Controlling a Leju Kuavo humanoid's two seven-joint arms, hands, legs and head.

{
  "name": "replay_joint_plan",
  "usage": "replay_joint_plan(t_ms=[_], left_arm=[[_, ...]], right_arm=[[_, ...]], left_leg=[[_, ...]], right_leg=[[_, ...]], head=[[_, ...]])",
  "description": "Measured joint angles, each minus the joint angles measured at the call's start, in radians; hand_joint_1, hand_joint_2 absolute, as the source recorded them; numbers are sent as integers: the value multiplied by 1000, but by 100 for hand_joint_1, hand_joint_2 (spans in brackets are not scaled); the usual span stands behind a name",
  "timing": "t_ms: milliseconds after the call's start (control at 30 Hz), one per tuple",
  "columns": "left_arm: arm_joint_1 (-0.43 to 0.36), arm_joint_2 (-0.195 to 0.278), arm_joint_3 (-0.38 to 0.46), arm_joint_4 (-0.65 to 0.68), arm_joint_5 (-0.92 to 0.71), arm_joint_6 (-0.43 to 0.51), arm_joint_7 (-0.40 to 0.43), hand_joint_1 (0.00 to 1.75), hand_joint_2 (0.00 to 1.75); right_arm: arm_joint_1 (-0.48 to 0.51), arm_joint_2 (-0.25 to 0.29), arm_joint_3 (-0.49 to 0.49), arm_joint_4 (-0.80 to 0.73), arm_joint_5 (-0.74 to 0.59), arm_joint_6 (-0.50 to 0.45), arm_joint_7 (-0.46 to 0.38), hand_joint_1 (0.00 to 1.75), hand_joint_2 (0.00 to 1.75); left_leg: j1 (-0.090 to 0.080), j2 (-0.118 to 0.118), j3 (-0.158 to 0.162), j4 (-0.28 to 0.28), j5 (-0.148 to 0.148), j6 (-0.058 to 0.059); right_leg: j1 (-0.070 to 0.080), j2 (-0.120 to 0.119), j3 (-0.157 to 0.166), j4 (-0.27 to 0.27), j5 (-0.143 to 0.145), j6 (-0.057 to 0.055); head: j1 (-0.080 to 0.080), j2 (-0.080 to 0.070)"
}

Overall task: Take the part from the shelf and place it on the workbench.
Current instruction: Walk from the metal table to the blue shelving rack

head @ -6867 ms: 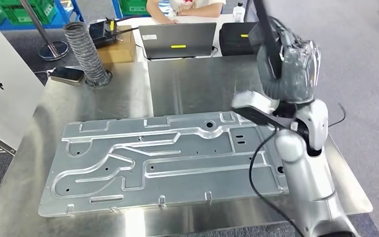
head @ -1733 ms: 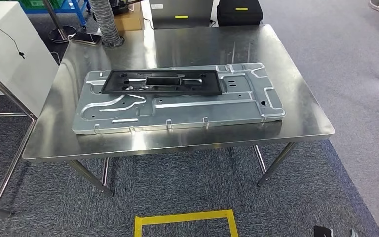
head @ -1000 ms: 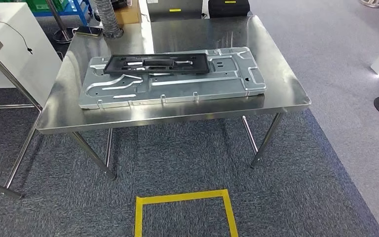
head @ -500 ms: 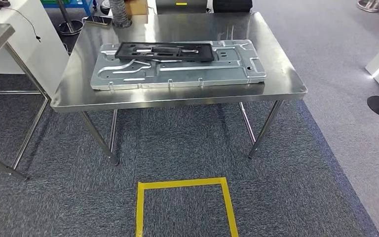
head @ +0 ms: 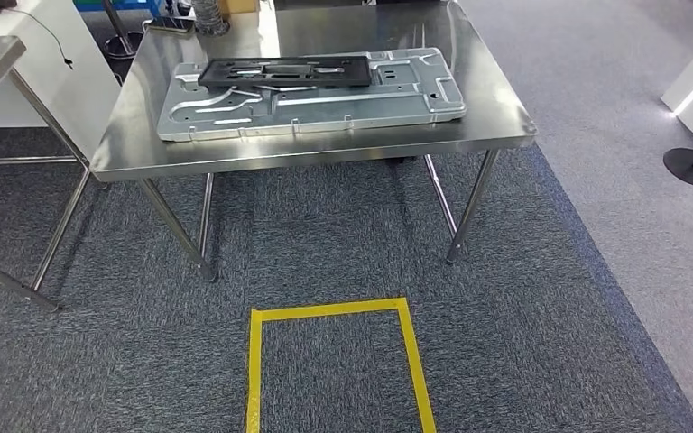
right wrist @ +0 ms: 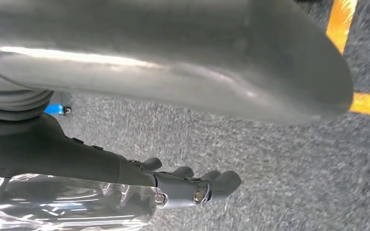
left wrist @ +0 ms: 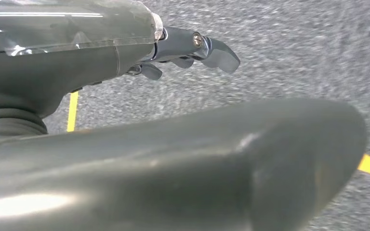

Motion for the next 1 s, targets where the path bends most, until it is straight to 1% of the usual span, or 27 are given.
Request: replay_joint_plan(t_ms=[33, 67, 100, 133, 167, 200, 233, 267, 300, 333, 400, 433, 467, 533, 567, 600, 633, 667, 700, 733, 767, 800, 833, 867, 933, 967, 1000], left_arm=[[1, 0, 0, 0, 0, -2, -2, 0, 0], [0, -1, 0, 0, -1, -6, -6, 0, 0], [0, -1, 0, 0, 0, -10, -13, 0, 0], [-1, -1, 0, 0, 0, -15, -20, 0, 0], [-2, -1, 0, 0, 1, -18, -28, 0, 0], [-4, -1, 0, 0, 2, -21, -35, 0, 0], [-6, -1, 0, 0, 3, -22, -39, 0, 0], [-9, -1, 0, 0, 3, -24, -43, 0, 0], [-12, -1, 0, 0, 4, -24, -44, 0, 0], [-14, -1, 0, 0, 4, -24, -45, 0, 0], [-14, -2, 0, 0, 4, -20, -43, 0, 0], [-13, -3, 0, 0, 3, -16, -40, 0, 0], [-12, -3, 0, 0, 2, -11, -35, 0, 0], [-12, -4, 0, 0, 1, 3, -21, 0, 0], [-12, -4, 0, 0, 1, 10, -13, 0, 0], [-11, -4, 0, 0, 0, 16, -5, 0, 0], [-11, -4, 0, 0, -1, 20, 2, 0, 0], [-10, -4, 0, 0, -2, 23, 8, 0, 0], [-10, -4, 0, 0, -4, 25, 14, 0, 0], [-11, -4, 0, 0, -6, 26, 17, 0, 0], [-11, -4, 0, 0, -7, 26, 19, 0, 0], [-12, -5, -1, 0, -8, 26, 20, 0, 0], [-12, -5, -1, 0, -10, 26, 21, 0, 0], [-13, -5, -1, 0, -11, 25, 23, 0, 0], [-14, -5, -2, 0, -13, 23, 25, 0, 0], [-14, -6, -2, 0, -13, 21, 26, 0, 0], [-14, -7, -2, 0, -13, 19, 26, 0, 0]], right_arm=[[0, 0, 0, 0, -1, -1, -8, 0, 0], [0, -1, 0, 0, -1, 0, -14, 0, 0], [-1, -1, 0, 0, 0, 1, -18, 0, 0], [-1, -1, 0, 0, 3, 2, -21, 0, 0], [-2, -1, 0, 0, 6, 3, -23, 0, 0], [-2, -1, 0, 0, 10, 4, -23, 0, 0], [-2, -1, 0, 0, 12, 4, -24, 0, 0], [-3, -1, 0, 0, 14, 4, -25, 0, 0], [-4, -1, 0, 0, 15, 5, -28, 0, 0], [-5, -1, 0, 0, 17, 6, -32, 0, 0], [-7, -1, 0, 0, 18, 10, -42, 0, 0], [-8, -1, 0, 0, 18, 12, -48, 0, 0], [-7, -2, 0, 0, 16, 15, -52, 0, 0], [-7, -2, 0, 0, 11, 20, -57, 0, 0], [-6, -1, 0, 0, 8, 22, -58, 0, 0], [-6, -1, 0, 0, 4, 22, -57, 0, 0], [-5, -1, -1, 0, 0, 22, -51, 0, 0], [-5, -1, -2, 0, -6, 21, -42, 0, 0], [-5, -2, -4, 0, -10, 20, -32, 0, 0], [-5, -2, -6, 0, -14, 20, -22, 0, 0], [-6, -2, -8, 0, -16, 20, -12, 0, 0], [-6, -2, -9, 0, -16, 20, -1, 0, 0], [-6, -2, -11, 0, -16, 21, 17, 0, 44], [-6, -2, -13, 0, -16, 22, 40, 0, 87], [-5, -2, -19, 0, -14, 30, 85, 0, 175], [-4, -3, -21, 0, -12, 37, 100, 0, 175], [-4, -4, -23, 0, -10, 45, 112, 0, 175]], left_leg=[[1, 0, -17, 66, -50, -3], [2, -1, -31, 134, -88, -5], [3, -1, -36, 185, -104, -7], [3, -1, -26, 206, -96, -7], [3, -1, 1, 192, -70, -6], [3, -1, 44, 144, -41, -4], [2, -1, 97, 75, -27, 0], [0, -1, 149, 0, -27, 5], [-1, -1, 187, -60, -41, 11], [-3, -1, 207, -99, -56, 18], [-4, 0, 209, -122, -59, 33], [-2, 1, 206, -124, -52, 41], [-1, 2, 202, -126, -45, 49], [0, 4, 189, -127, -33, 60], [-1, 5, 182, -127, -28, 62], [-2, 5, 176, -126, -24, 62], [-3, 5, 171, -124, -21, 61], [-3, 4, 169, -123, -18, 60], [-3, 4, 168, -121, -17, 59], [-3, 4, 167, -119, -17, 58], [-5, 4, 166, -115, -17, 55], [-7, 4, 163, -112, -17, 50], [-8, 5, 159, -110, -16, 45], [-9, 5, 156, -108, -15, 39], [-9, 5, 151, -104, -18, 29], [-8, 3, 144, -87, -32, 24], [-7, 1, 128, -50, -56, 19]], right_leg=[[2, 0, -14, 2, 10, -4], [5, -1, -29, 6, 19, -6], [7, -1, -46, 12, 29, -6], [8, -1, -63, 17, 36, -5], [8, -1, -80, 23, 43, -3], [8, -1, -95, 29, 49, 0], [9, -1, -108, 35, 54, 3], [10, -1, -117, 41, 60, 7], [11, -1, -123, 46, 65, 12], [12, -1, -127, 49, 71, 18], [12, -1, -131, 50, 82, 29], [11, 0, -136, 57, 76, 35], [9, 2, -145, 79, 58, 41], [4, 6, -187, 187, -15, 52], [2, 7, -214, 258, -54, 56], [0, 7, -232, 315, -79, 59], [-1, 7, -234, 340, -85, 61], [-2, 7, -216, 323, -71, 61], [-3, 7, -179, 268, -43, 59], [-3, 6, -132, 191, -13, 55], [-1, 6, -92, 120, 9, 49], [2, 6, -66, 69, 20, 42], [5, 6, -55, 42, 21, 37], [7, 6, -55, 37, 18, 33], [3, 5, -56, 29, 22, 23], [1, 4, -55, 24, 26, 17], [-2, 3, -54, 19, 29, 10]], head=[[0, 0], [0, 0], [0, 0], [0, 0], [0, 0], [0, 0], [0, 0], [0, 0], [0, 0], [0, 0], [0, 0], [0, 0], [0, 0], [0, 0], [0, 0], [0, 0], [0, 0], [0, 0], [0, 0], [0, 0], [0, 0], [0, 0], [0, 0], [0, 0], [0, 0], [0, 0], [0, 0]])
